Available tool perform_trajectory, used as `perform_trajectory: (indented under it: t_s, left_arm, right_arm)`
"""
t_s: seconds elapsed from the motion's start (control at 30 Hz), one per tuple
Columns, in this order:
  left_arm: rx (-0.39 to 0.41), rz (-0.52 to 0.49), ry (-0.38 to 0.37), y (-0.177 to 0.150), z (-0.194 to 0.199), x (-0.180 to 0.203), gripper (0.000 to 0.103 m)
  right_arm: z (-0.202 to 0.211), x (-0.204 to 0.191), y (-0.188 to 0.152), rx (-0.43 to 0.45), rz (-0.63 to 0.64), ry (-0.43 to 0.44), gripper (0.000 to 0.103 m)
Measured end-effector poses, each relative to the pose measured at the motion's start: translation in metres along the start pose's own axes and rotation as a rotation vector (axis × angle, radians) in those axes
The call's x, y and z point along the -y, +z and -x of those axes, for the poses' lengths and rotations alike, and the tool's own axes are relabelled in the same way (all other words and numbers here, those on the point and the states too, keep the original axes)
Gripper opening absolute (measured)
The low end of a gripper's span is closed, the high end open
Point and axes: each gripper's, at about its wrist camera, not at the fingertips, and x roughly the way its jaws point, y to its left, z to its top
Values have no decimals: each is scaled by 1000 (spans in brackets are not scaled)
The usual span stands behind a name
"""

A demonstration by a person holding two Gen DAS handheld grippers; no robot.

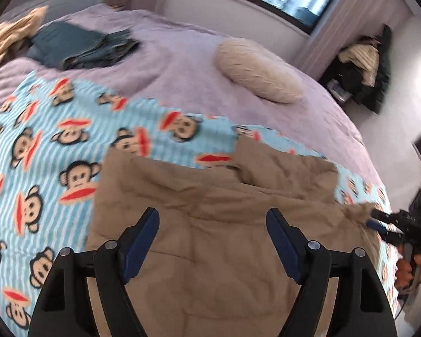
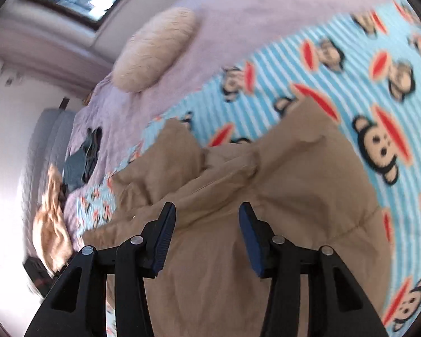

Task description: Fold large clothes

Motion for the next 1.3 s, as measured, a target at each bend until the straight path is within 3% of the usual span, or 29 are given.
perform_trajectory:
  t_s: [0.03, 0.1, 0.2, 0.27, 0.37, 0.43, 0.53, 0.63, 0.73, 0.83, 0.93, 1.07, 1.3]
  left_arm:
    - [-18, -30, -30, -1, -5, 9, 67]
    - [-55, -84, -48, -3, -20, 24, 61]
    - [-78, -127, -36, -10, -56, 44, 61]
    - [-67, -135, 15, -12, -78, 48, 61]
    - [-52, -114, 105, -14, -114, 42, 61]
    - [-54, -92, 113, -10, -127, 36, 61]
    - [-65, -96, 126, -3, -134, 36, 61]
    - [-46, -117, 161, 2, -115, 28, 61]
    - [0, -113, 240, 11, -93, 4, 62]
    - [-22, -69, 299, 12, -87, -33, 62]
    - [-41, -42, 310, 7, -98, -53, 62]
    - [-15, -61, 336, 5, -122, -51, 62]
    - [-9, -11, 320, 13, -139, -60, 69]
  right_arm:
    - [-5, -7, -5, -25, 33, -3, 18]
    - [-26, -23, -15, -83, 120, -7, 18]
    - [-60, -32, -20, -105, 184, -45, 17]
    - [-83, -26, -16, -89, 186, -65, 17]
    - [-106, -11, -6, -62, 145, -57, 5]
    - [-117, -2, 0, -64, 111, -36, 0]
    - [-117, 3, 6, -82, 86, -13, 0]
    - [-97, 3, 10, -86, 121, -39, 0]
    - [-61, 21, 20, -25, 166, -159, 0]
    - [-36, 49, 30, 48, 144, -280, 0]
    - [-37, 79, 33, 65, 57, -280, 0]
    - [-57, 99, 38, 92, -3, -267, 0]
    - [-71, 104, 46, 117, -40, -272, 0]
